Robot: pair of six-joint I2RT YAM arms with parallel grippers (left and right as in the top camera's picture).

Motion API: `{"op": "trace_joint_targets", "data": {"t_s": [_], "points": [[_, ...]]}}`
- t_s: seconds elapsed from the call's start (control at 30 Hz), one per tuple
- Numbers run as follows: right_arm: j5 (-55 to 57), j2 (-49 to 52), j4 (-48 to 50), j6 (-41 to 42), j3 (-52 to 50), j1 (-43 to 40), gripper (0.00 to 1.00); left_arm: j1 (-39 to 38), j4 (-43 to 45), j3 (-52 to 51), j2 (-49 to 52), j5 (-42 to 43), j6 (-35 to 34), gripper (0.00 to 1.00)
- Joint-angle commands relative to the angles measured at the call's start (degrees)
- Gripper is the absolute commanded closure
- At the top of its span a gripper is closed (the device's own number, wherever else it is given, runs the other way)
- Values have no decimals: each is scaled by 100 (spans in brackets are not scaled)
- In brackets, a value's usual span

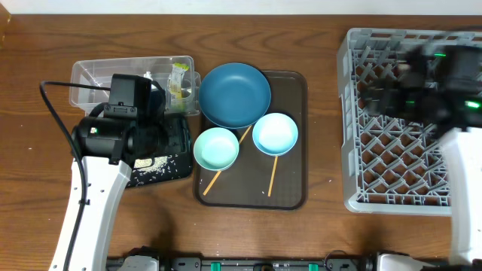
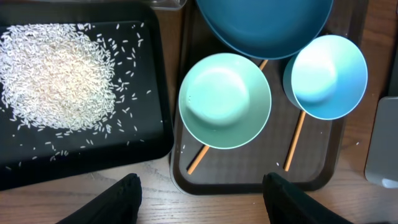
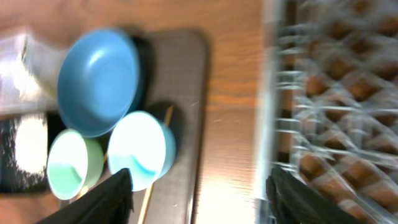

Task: Sort waste into correct bins and load items into the dishwasher rack
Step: 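Reach the right gripper to the light blue bowl, then lift the light blue bowl with the right gripper into the rack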

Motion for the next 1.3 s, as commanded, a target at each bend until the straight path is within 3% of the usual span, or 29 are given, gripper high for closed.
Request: {"op": "trace_joint_targets", "data": {"t_s": [0.0, 0.33, 0.43, 0.5, 0.67, 0.7, 0.77, 0.83, 1.03, 1.27], "points": [[577, 389, 98, 133, 76, 826, 36, 31, -33, 48, -9, -35, 35, 35], [1106, 1917, 542, 951, 74, 2177, 37, 31, -35, 48, -9, -35, 35, 35], [1102, 2365, 590, 1178, 76, 2334, 45, 31, -33, 48, -9, -35, 35, 35], [1104, 2594, 586, 1202, 76, 2391, 61, 31, -33, 48, -9, -35, 35, 34], [1279, 2826, 562, 1309, 76, 2369, 75, 31, -31, 2, -7, -35, 35, 34], [1392, 2826, 564, 1370, 76, 2361, 76, 31, -31, -7, -4, -35, 35, 35], [1502, 2806, 562, 1414, 76, 2356, 91, 31, -33, -7, 7, -35, 35, 34], [1534, 2763, 544, 1412, 79, 2332, 99, 31, -31, -7, 17, -35, 35, 35], [1652, 2157, 358, 1292, 227, 2057, 99, 31, -28, -7, 22, -35, 35, 35], [2815, 599, 201, 822, 389, 1427, 99, 31, -28, -7, 22, -35, 35, 34]]}}
